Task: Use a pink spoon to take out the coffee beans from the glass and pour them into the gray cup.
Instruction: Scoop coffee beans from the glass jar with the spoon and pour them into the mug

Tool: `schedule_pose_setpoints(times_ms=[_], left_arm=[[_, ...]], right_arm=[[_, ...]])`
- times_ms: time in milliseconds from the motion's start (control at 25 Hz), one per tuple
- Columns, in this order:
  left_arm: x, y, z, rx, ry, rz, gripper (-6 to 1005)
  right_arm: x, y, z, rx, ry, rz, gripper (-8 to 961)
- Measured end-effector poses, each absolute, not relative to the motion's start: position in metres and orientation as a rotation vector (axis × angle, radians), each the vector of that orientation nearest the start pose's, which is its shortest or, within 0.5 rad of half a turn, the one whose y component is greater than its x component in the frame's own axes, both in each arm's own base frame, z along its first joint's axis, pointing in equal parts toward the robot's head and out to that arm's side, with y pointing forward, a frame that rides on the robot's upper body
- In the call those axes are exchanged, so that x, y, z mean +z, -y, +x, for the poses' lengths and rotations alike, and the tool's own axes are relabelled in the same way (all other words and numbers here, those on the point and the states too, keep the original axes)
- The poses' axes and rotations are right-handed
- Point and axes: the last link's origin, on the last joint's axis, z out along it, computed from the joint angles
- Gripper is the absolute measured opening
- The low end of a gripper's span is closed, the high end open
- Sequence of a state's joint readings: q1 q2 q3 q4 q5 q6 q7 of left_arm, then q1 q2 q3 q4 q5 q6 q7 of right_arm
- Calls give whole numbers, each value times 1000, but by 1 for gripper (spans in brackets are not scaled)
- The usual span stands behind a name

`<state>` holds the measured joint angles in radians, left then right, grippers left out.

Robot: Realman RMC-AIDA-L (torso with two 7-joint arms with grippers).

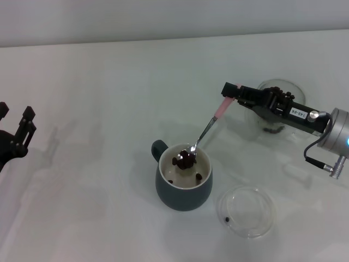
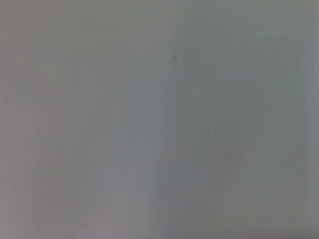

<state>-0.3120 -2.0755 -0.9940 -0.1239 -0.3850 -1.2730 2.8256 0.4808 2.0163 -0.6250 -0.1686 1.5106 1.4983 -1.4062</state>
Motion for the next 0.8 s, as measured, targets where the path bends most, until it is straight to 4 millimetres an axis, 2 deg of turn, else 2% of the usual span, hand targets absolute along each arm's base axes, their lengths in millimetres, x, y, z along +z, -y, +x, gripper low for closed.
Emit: schedule_pose_setpoints(times_ms=[800], left_arm=[[-32, -280, -341, -752, 560, -1806, 552]], right_arm=[[-15, -308, 265, 1269, -1022, -2459, 185]])
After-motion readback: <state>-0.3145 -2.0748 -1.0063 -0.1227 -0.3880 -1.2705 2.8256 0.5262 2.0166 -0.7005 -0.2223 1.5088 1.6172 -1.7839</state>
